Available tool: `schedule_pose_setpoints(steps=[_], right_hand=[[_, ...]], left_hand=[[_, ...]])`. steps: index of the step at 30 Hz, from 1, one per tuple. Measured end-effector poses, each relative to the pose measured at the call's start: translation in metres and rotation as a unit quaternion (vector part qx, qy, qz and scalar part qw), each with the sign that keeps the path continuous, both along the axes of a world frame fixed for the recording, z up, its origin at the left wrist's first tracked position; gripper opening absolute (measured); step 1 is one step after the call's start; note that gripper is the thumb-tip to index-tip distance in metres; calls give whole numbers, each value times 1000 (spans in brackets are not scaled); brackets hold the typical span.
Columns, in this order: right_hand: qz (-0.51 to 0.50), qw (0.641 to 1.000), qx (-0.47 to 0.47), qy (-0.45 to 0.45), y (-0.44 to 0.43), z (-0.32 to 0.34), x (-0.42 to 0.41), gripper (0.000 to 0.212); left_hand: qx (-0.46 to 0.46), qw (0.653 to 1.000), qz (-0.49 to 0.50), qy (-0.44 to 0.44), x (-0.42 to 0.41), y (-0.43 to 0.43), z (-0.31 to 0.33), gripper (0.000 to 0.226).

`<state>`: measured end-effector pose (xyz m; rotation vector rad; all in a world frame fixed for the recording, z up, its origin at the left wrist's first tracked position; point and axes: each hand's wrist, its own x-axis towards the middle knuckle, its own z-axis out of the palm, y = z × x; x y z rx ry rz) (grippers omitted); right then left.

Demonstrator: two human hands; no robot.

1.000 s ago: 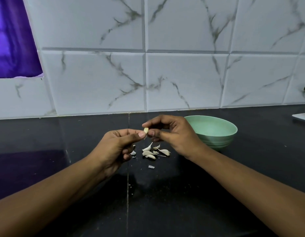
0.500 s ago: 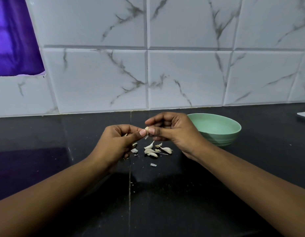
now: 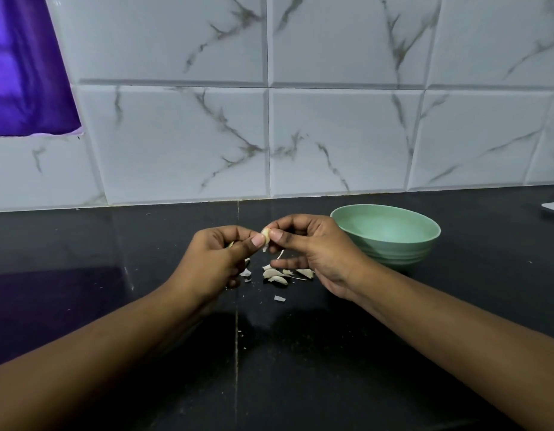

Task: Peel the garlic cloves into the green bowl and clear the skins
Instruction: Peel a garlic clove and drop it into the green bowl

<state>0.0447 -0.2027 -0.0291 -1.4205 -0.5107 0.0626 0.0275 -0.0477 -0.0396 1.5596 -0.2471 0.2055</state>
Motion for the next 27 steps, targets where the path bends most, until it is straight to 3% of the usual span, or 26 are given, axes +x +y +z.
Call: schedule_pose_setpoints(steps=[6, 9, 11, 13, 18, 23, 27], right_hand=[[-3, 999, 18, 33, 4, -3, 0, 8], [-97, 990, -66, -84, 4, -2, 3, 7], [-196, 933, -166, -251, 2, -4, 7, 6], [-241, 875, -197, -371, -1, -7, 9, 5], [-259, 800, -212, -499, -4, -8, 11, 10], [-253, 783, -202, -531, -2, -8, 13, 12], [-261, 799, -192, -507, 1, -12, 13, 10]], left_hand=[[-28, 999, -9, 29, 0, 0, 1, 10], [40, 998, 53, -17, 2, 4, 4, 12], [73, 992, 90, -51, 3, 8, 7, 11], [50, 994, 85, -38, 2, 8, 10, 11], [-27, 999, 20, 22, -2, 4, 13, 12], [-66, 997, 0, 46, -3, 2, 15, 19], [-101, 994, 6, 52, -3, -1, 13, 7]])
